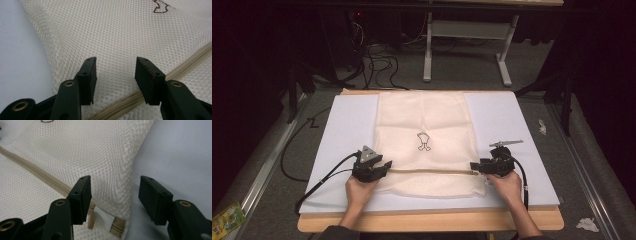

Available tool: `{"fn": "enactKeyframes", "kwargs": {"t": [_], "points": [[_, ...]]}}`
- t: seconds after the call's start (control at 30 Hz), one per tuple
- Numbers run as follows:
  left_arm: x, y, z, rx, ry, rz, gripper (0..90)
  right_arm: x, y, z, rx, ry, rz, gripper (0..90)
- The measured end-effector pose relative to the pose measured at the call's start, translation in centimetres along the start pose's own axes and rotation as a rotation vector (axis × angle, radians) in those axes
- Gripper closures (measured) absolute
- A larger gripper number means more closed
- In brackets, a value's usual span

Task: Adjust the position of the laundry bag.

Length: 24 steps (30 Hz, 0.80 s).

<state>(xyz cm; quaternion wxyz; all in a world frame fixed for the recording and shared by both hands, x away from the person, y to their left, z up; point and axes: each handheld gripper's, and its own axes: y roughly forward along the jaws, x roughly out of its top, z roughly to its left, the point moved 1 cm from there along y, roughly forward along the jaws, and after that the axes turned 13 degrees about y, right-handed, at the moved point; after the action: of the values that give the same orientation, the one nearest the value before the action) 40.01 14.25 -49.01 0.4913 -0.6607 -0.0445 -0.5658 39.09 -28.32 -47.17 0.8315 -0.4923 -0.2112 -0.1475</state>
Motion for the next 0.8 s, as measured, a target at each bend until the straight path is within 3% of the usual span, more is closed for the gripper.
{"fn": "enactKeyframes", "kwargs": {"t": [0.3, 0.57, 0.8], "points": [[0.0, 0.4, 0.0, 0.004, 0.002, 0.035, 52.8, 0.7, 1.3, 1.3, 0.038, -0.002, 0.019, 46.5], [0.1, 0.5, -0.2, 0.013, 0.013, 0.050, 52.8, 0.4, 0.9, 1.2, 0.051, -0.007, 0.039, 46.5], [0.1, 0.5, -0.2, 0.011, 0.010, 0.050, 52.7, 0.7, 1.6, 2.1, 0.039, -0.052, 0.047, 52.1]]}}
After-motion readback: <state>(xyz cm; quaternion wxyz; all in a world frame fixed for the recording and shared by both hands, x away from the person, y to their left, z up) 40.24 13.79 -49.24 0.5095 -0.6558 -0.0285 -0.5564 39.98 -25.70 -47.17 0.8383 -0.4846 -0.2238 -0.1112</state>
